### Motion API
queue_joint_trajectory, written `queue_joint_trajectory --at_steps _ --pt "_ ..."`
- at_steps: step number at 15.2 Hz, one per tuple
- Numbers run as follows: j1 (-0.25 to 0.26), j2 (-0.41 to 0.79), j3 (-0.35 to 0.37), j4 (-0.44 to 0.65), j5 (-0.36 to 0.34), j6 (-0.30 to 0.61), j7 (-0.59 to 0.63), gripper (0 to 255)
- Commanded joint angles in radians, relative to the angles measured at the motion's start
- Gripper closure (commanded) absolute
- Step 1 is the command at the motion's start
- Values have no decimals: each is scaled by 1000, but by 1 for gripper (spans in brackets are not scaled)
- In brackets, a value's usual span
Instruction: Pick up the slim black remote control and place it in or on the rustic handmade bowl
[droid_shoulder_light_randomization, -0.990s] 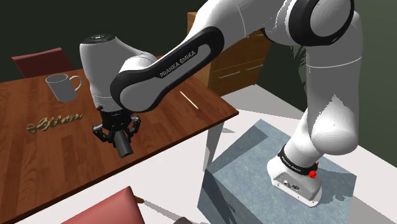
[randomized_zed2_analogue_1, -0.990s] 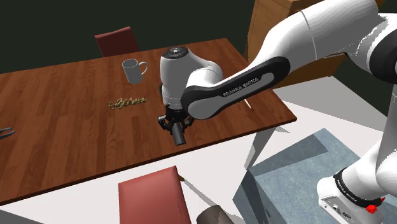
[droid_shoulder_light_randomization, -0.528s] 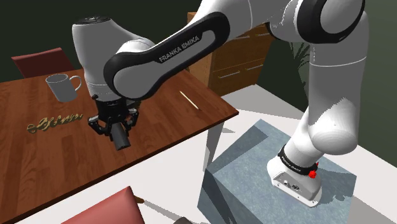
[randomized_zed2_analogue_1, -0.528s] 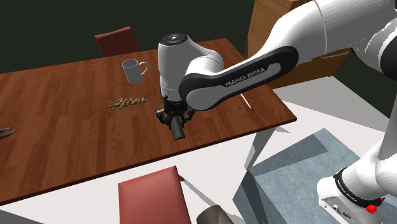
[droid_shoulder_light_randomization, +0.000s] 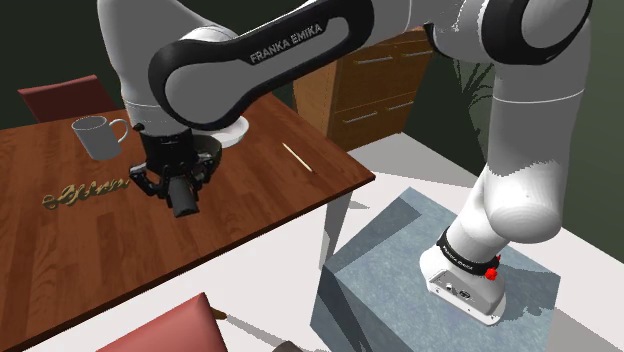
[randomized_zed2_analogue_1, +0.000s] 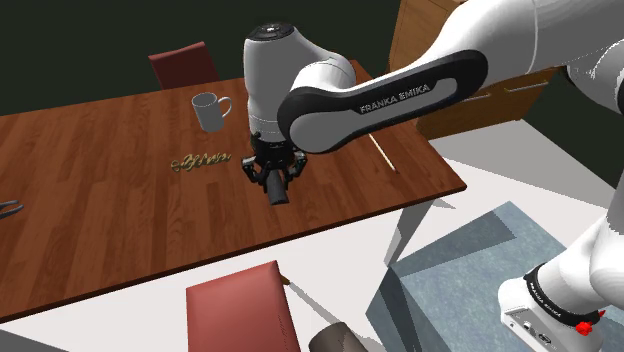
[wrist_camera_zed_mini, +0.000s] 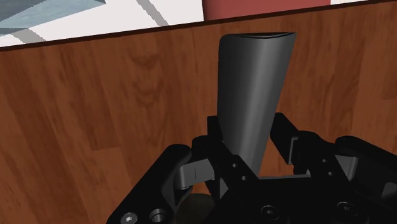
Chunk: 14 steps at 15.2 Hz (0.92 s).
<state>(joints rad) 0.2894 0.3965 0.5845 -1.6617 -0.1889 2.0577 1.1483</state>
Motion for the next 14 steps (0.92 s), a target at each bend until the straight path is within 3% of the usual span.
queue_joint_trajectory --at_steps 1,14 --pt "-1 -7 2 17 5 -23 -3 255" --pt "-6 -22 7 157 23 -174 -32 255"
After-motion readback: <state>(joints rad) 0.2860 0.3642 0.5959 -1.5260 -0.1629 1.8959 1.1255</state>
